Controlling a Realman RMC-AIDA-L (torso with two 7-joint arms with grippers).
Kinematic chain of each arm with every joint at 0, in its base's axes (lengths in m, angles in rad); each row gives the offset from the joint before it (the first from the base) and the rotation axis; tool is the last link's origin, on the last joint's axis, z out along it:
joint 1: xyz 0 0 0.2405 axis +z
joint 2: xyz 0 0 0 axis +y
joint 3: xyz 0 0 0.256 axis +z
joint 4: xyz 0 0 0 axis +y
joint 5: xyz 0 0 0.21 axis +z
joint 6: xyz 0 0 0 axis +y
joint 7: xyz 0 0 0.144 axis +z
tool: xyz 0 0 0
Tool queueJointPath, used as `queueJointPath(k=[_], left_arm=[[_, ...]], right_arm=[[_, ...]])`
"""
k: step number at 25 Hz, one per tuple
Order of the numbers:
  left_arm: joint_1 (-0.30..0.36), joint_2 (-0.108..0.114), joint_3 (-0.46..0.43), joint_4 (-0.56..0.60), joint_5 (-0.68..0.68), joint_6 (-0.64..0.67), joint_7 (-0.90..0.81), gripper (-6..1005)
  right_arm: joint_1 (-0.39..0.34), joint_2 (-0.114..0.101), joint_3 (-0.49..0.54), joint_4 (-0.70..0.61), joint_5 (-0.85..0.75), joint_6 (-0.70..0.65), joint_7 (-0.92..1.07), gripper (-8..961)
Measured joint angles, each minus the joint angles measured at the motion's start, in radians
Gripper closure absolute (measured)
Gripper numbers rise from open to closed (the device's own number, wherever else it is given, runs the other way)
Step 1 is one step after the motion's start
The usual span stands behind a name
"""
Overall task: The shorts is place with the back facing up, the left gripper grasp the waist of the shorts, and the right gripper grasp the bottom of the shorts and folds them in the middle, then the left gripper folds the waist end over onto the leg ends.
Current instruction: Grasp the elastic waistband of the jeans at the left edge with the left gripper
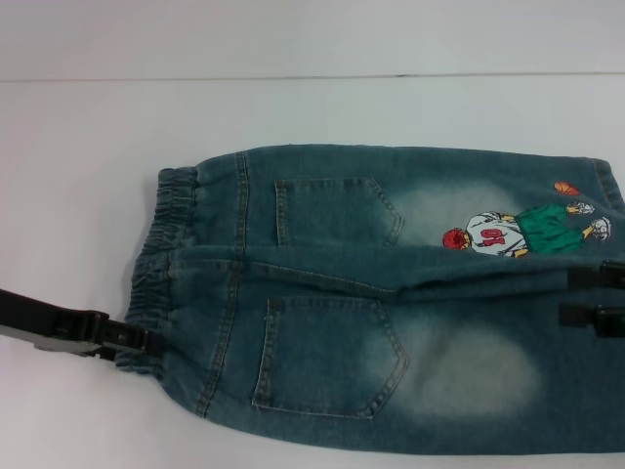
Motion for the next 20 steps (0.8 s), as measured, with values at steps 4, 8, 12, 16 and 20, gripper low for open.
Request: queueJointPath(k=[4,8,12,16,20], left_arm=[[-0.003,0.000,0.000,-0.004,0.000,0.000,0.000,246],[-0.006,0.001,0.000,-0.011,0.000,0.000,0.000,268],[-0.007,0.001,0.000,-0.012,0.000,-0.001,0.000,290],[-0.007,0.003,0.000,-0.013,0.000,-0.001,0.000,312],[-0.008,0.004,0.000,-0.013,0.006,-0.002,0.000,334]], right_arm=[[0.000,0.000,0.001,0.000,0.000,0.000,0.000,7],[0.000,0.000,0.001,0.000,0.000,0.000,0.000,7],[0.000,0.000,0.002,0.000,0.000,0.000,0.000,7],[0.000,0.000,0.004,0.000,0.000,0.000,0.000,6],[-0.001,0.000,0.004,0.000,0.000,0.000,0.000,6]])
